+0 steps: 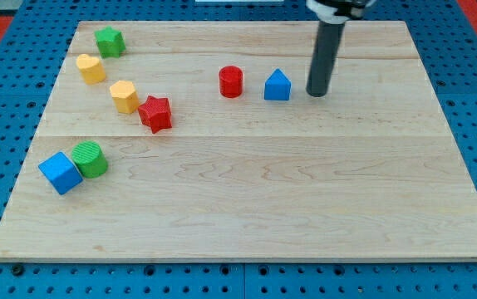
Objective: Move the blue triangle right towards the top center
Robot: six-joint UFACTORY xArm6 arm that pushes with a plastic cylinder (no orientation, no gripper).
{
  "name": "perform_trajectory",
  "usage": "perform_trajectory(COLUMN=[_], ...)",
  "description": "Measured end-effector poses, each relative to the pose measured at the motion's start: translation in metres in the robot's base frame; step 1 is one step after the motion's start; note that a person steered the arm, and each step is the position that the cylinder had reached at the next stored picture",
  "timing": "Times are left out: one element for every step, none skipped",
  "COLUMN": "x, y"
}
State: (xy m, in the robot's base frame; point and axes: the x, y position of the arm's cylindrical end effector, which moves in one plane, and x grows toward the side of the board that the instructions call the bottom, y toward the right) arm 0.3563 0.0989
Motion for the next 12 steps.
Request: perform_trajectory(x=[0.001,0.031,0.053,0.04,0.034,0.01,-0.015,-0.045,-0.059,-0.047,-0.056,-0.095], y=[-0.043,-0.059,-0.084,-0.095,-0.082,-0.075,-0.069,-0.069,-0.064,-0.038,0.003,-0.003])
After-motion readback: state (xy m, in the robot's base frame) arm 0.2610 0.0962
